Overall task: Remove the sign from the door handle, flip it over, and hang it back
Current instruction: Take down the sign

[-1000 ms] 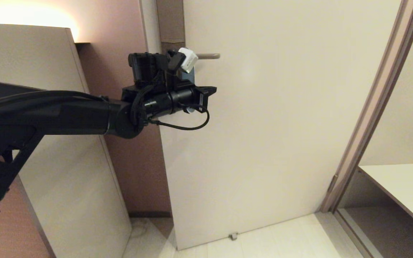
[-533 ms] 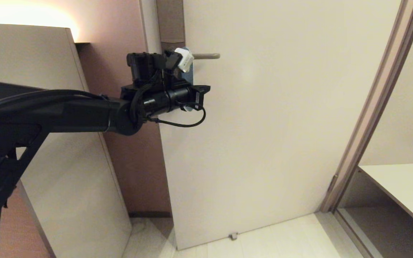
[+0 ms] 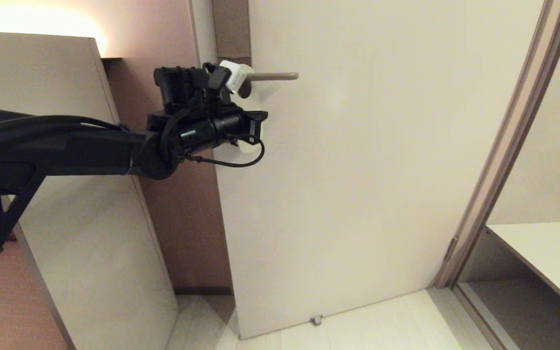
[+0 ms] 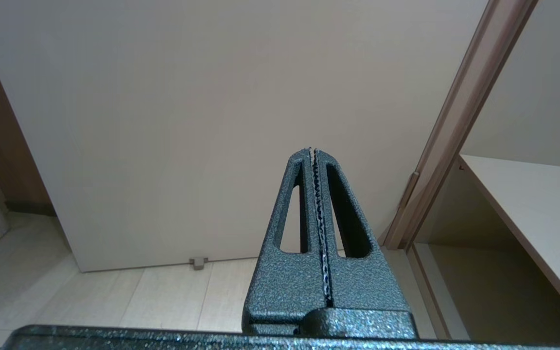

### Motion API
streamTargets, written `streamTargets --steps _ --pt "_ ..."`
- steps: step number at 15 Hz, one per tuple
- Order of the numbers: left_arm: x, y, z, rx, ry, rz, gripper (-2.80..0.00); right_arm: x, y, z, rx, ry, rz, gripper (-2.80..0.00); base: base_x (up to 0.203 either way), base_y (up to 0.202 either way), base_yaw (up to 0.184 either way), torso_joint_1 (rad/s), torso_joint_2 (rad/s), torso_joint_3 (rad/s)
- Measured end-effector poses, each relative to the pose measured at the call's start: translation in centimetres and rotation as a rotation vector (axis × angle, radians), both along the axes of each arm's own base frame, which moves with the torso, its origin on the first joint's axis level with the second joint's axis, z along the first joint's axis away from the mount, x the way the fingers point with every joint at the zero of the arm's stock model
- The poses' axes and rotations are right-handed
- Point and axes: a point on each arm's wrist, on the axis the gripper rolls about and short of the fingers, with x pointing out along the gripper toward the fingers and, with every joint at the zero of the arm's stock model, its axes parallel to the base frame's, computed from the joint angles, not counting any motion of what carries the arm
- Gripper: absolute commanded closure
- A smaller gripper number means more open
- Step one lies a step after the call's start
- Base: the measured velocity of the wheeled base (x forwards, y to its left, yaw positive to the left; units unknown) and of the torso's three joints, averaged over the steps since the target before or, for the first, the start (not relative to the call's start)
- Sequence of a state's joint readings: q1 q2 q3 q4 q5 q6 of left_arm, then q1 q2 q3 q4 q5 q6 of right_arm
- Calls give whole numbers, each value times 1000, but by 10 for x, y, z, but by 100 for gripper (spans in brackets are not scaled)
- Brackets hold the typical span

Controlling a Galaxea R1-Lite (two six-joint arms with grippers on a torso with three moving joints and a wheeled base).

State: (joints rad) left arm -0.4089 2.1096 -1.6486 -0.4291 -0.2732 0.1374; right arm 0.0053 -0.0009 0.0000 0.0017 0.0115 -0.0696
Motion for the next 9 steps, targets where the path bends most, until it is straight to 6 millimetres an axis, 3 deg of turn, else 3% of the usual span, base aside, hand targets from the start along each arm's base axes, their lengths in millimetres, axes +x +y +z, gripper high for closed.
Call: streamTargets --steps 9 --pt "-17 25 9 15 5 124 0 0 0 0 0 0 0 0 0 0 0 0 0 0"
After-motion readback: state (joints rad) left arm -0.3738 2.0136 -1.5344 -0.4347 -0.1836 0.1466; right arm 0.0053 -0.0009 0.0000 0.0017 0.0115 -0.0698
